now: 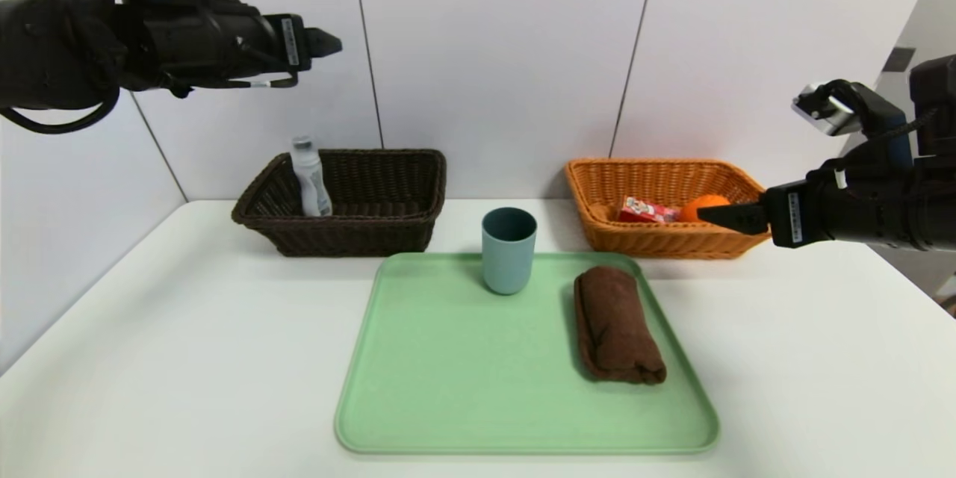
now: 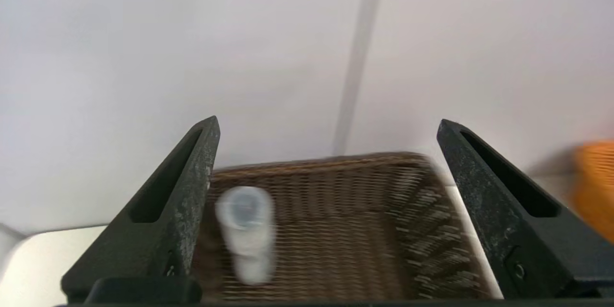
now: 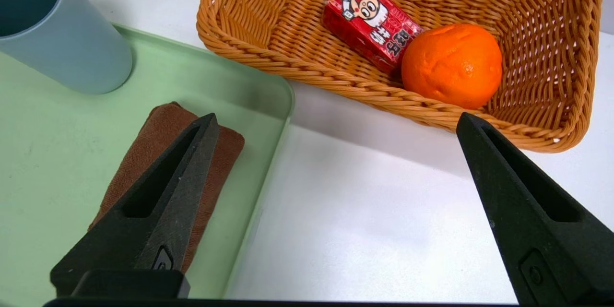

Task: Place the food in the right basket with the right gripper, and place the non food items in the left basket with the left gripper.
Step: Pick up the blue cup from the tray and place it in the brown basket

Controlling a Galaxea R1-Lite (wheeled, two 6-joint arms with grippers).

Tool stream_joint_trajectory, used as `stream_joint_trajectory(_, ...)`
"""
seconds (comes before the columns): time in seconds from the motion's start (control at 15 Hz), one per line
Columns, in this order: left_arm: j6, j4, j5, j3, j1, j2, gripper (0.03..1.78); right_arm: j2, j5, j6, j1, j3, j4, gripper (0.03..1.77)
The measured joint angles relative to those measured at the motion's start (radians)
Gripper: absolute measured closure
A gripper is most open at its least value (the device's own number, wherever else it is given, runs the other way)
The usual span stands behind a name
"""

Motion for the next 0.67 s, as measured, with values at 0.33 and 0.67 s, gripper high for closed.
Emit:
stream_joint_trajectory(0.33, -0.14, -0.116, -0.012, 0.256, -0.245, -0.135, 0.15, -0.008, -0.003, 0.013, -0.021, 0.016, -0.001, 0.09)
stream_joint_trajectory(0.67, -0.1, -0.468, -0.134, 0.698, -0.344, -0.223, 0.14, -0.021, -0.001, 0.013, -0.033, 0.046, -0.001, 0.09)
